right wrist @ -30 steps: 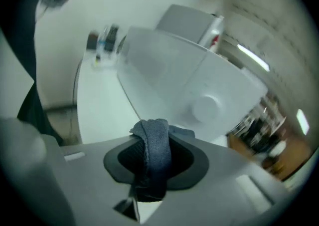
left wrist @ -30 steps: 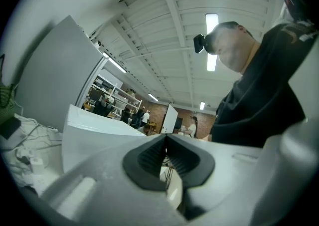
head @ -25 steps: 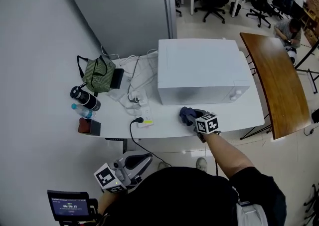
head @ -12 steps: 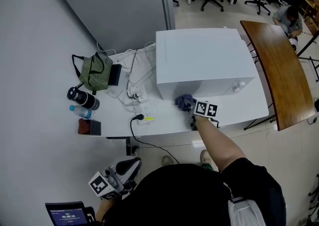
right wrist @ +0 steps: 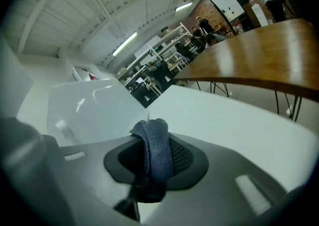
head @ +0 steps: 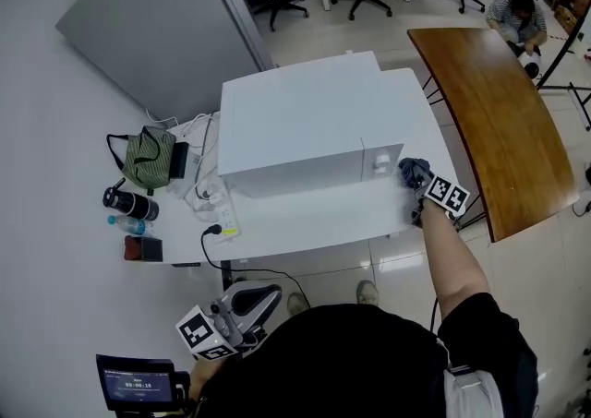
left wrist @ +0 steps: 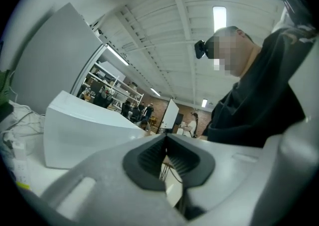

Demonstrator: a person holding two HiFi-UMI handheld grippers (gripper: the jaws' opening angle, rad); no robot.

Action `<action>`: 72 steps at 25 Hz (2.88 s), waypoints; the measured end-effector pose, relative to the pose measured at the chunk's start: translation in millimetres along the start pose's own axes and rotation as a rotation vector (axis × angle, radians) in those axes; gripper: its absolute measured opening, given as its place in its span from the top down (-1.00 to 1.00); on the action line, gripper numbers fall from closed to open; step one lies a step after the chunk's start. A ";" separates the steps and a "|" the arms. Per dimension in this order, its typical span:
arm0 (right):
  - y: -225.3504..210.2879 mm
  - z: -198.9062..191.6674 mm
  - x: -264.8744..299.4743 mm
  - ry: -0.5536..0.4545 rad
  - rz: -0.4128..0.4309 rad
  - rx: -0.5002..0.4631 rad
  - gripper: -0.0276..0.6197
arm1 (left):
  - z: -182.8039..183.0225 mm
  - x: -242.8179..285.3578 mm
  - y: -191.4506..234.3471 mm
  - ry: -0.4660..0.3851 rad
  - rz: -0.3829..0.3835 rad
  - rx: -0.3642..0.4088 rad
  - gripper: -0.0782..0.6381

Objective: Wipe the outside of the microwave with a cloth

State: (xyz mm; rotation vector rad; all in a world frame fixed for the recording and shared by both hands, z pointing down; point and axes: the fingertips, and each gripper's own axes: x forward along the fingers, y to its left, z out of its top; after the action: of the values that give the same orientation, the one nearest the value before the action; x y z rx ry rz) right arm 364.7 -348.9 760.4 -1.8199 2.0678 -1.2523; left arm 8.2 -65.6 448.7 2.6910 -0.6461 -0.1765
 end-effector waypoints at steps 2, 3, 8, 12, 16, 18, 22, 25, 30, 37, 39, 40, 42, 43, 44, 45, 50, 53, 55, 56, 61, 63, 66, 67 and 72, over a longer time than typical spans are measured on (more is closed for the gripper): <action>-2.4 27.6 -5.4 -0.011 0.018 -0.036 0.63 | -0.7 10.9 -7.6 0.003 0.000 0.008 0.77; 2.8 34.6 -9.3 -0.003 0.045 -0.054 0.63 | 0.0 13.7 -10.6 0.002 0.001 0.014 0.77; 80.1 -14.0 -68.1 0.117 0.351 -0.046 0.63 | 17.1 -2.8 -20.1 -0.045 -0.004 0.061 0.77; 152.3 -81.2 -141.9 0.171 0.547 0.003 0.63 | 35.1 -48.1 -19.7 -0.110 -0.036 0.110 0.77; 216.9 -117.4 -194.7 0.094 0.622 0.032 0.62 | 39.4 -110.8 -22.2 -0.118 -0.078 0.133 0.77; 260.1 -125.6 -212.9 0.055 0.672 0.007 0.62 | 36.3 -142.1 -18.0 -0.099 -0.086 0.143 0.77; 323.4 -130.2 -261.4 -0.022 0.734 -0.065 0.62 | 25.1 -172.2 -22.8 -0.094 -0.151 0.131 0.77; 359.7 -117.1 -296.6 -0.077 0.801 -0.161 0.62 | 29.8 -167.6 -40.8 -0.104 -0.210 0.143 0.77; 370.5 -96.7 -360.0 -0.122 0.864 -0.246 0.61 | 21.2 -145.2 -93.4 -0.101 -0.255 0.172 0.77; 335.1 -61.5 -460.0 -0.168 0.910 -0.424 0.61 | -13.4 -78.4 -187.8 -0.098 -0.229 0.167 0.77; 321.1 -58.7 -485.7 -0.156 0.932 -0.458 0.61 | -25.7 -60.4 -212.8 -0.097 -0.215 0.144 0.77; 314.3 -56.7 -496.0 -0.152 0.939 -0.473 0.61 | -30.8 -52.5 -223.4 -0.094 -0.211 0.139 0.77; 303.6 -51.8 -510.2 -0.150 0.942 -0.492 0.61 | -37.0 -42.0 -240.5 -0.085 -0.205 0.143 0.77; 301.0 -50.4 -515.2 -0.152 0.942 -0.497 0.61 | -37.7 -40.5 -246.8 -0.080 -0.200 0.151 0.77; 301.1 -50.2 -519.5 -0.155 0.945 -0.500 0.61 | -36.5 -41.7 -251.3 -0.078 -0.191 0.162 0.77; 303.8 -51.0 -523.1 -0.158 0.951 -0.507 0.61 | -33.6 -45.1 -254.1 -0.082 -0.181 0.173 0.77; 339.5 -64.3 -532.1 -0.179 0.993 -0.576 0.61 | -15.7 -79.6 -251.7 -0.123 -0.145 0.214 0.77; 359.7 -86.4 -528.5 -0.168 0.995 -0.559 0.61 | -12.3 -107.0 -243.7 -0.124 -0.136 0.212 0.77; 377.8 -109.0 -524.9 -0.140 0.998 -0.555 0.61 | -9.5 -129.6 -238.7 -0.124 -0.135 0.213 0.77; 388.8 -119.6 -522.9 -0.128 0.998 -0.561 0.61 | -6.9 -141.0 -235.3 -0.126 -0.137 0.215 0.77; 417.5 -144.5 -520.3 -0.112 0.985 -0.597 0.62 | -1.9 -164.8 -228.1 -0.124 -0.155 0.220 0.77; 417.4 -148.2 -519.6 -0.103 0.980 -0.602 0.62 | -4.8 -167.0 -228.6 -0.122 -0.155 0.214 0.77; 417.1 -149.1 -518.5 -0.099 0.972 -0.623 0.62 | -7.4 -167.3 -229.4 -0.120 -0.157 0.212 0.77; 417.2 -149.4 -518.4 -0.097 0.970 -0.632 0.62 | -7.2 -167.4 -229.5 -0.123 -0.157 0.212 0.77; 426.8 -149.3 -525.1 -0.096 0.968 -0.635 0.62 | -6.7 -168.2 -231.4 -0.137 -0.163 0.209 0.77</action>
State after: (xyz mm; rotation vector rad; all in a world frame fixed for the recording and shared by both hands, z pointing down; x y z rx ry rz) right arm 92.6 153.5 368.4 -0.6727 2.8757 -0.2595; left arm -43.8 205.5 373.4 2.9551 -0.5086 -0.3572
